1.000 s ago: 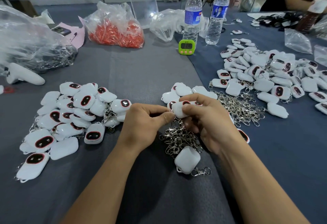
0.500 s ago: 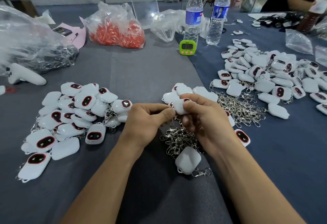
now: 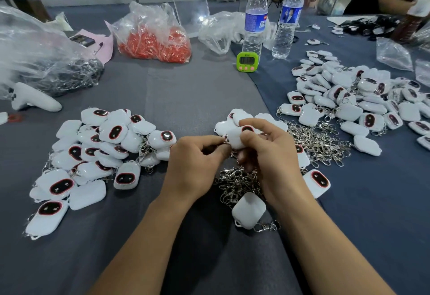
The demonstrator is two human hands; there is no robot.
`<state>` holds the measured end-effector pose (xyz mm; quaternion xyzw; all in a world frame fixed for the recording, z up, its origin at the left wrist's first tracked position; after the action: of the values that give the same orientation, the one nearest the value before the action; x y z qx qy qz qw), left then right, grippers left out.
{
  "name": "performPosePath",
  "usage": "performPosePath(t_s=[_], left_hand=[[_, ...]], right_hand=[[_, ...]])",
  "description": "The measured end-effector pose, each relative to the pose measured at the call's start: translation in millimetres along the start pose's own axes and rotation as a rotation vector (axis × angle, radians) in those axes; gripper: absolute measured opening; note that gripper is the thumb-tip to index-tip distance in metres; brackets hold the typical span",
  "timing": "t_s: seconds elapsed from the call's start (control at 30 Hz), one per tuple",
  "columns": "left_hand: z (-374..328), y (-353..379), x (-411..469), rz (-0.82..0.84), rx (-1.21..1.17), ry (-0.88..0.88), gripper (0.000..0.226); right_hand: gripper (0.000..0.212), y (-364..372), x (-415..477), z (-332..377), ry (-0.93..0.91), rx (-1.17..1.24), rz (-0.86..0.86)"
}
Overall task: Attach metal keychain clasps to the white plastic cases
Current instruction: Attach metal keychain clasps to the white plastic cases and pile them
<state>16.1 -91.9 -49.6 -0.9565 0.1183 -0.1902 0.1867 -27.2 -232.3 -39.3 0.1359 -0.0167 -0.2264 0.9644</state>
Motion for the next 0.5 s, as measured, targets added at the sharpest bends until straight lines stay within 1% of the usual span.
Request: performPosePath(t_s=[0.07, 0.13, 0.17, 0.23, 0.27, 0.3, 0.33, 0.37, 0.4, 0.43, 0.47, 0.5], left_hand=[[1, 3, 3, 0.068, -0.184, -0.118, 0.013], [-1, 4, 3, 0.106, -0.287, -0.188, 0.010], [-1, 4, 3, 0.105, -0.298, -0.195, 0.009], [1, 2, 3, 0.068, -0.237, -0.144, 0.008], [2, 1, 2, 0.045, -0.161, -0.091, 0.009], [2, 1, 1, 0.033, -0.034, -0.017, 0.010], [2, 0, 0, 0.030, 0.159, 0.080, 0.013], [1, 1, -2, 0.029, 0.388, 0.191, 0.015], [1, 2, -4, 0.017, 0.584, 0.295, 0.014], [1, 3, -6, -0.006, 0.696, 0.367, 0.012], [1, 4, -7, -0.021, 0.723, 0.382, 0.013], [2, 4, -7, -0.031, 0.682, 0.353, 0.014]], right_hand=[[0.024, -2, 1, 1, 0.069, 0.090, 0.029], [0.024, -3, 1, 0, 0.126, 0.131, 0.048], [0.024, -3, 1, 0, 0.139, 0.138, 0.051], [0.025, -4, 2, 0, 0.123, 0.129, 0.042], [0.026, -3, 1, -1, 0.082, 0.089, 0.032], [0.027, -2, 0, -1, 0.009, 0.003, 0.014], [0.029, -1, -2, -3, -0.096, -0.150, -0.008], [0.028, 0, -4, -6, -0.213, -0.351, -0.022], [0.027, 3, -7, -7, -0.314, -0.538, -0.018], [0.026, 6, -9, -8, -0.375, -0.650, -0.014], [0.025, 6, -9, -9, -0.378, -0.667, -0.028], [0.025, 6, -7, -8, -0.331, -0.599, -0.045]])
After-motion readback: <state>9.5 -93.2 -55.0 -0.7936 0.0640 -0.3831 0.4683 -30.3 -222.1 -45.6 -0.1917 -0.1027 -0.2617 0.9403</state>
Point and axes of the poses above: each hand's wrist, its own x-axis towards the middle knuckle, its own y-axis out of the palm, z = x × y, the point moved 1 cm from there along x, towards the middle knuckle
